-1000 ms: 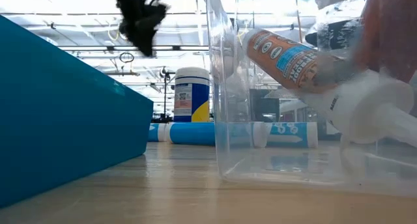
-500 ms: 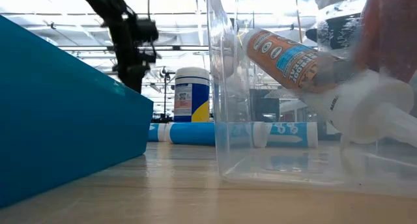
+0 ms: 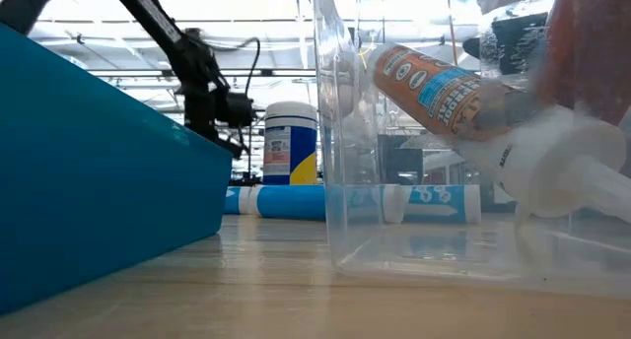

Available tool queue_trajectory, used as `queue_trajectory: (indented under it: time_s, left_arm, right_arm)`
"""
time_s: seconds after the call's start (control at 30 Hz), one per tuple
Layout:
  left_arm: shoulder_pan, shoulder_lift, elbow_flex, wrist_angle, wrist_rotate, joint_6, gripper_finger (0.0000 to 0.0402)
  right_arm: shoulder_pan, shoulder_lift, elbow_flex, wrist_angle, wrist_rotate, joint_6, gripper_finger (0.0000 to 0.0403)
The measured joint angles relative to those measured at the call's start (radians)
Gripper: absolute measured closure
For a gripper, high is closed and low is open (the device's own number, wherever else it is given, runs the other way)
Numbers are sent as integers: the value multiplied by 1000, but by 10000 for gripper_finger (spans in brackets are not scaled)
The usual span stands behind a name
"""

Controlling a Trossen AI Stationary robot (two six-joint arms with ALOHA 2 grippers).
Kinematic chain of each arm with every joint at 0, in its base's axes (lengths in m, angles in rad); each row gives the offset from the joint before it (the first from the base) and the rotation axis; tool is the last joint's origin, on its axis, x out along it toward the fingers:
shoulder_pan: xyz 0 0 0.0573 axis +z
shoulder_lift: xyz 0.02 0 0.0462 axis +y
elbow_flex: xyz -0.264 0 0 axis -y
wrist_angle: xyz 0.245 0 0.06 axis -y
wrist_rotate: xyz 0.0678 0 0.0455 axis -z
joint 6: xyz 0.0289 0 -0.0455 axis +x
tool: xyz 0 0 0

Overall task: Pick & place silicon tubes, Sealant and Lysol wipes
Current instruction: Put the orange sealant into the white bin

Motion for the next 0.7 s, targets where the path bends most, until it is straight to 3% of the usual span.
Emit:
queue_trajectory:
  time_s: [0.07,0.33,0.53,0.7]
  left_arm:
    - [-2,1,0,18,-49,3,172]
    - [-8,-36,2,-5,-64,42,172]
    - [-3,-129,3,-48,-235,112,172]
    - [61,-141,3,-48,-211,153,172]
  right_arm:
    - [0,0,0,0,1,3,108]
    - [0,0,0,-1,1,12,108]
    - [0,0,0,-3,1,7,108]
    - [0,0,0,-2,2,4,108]
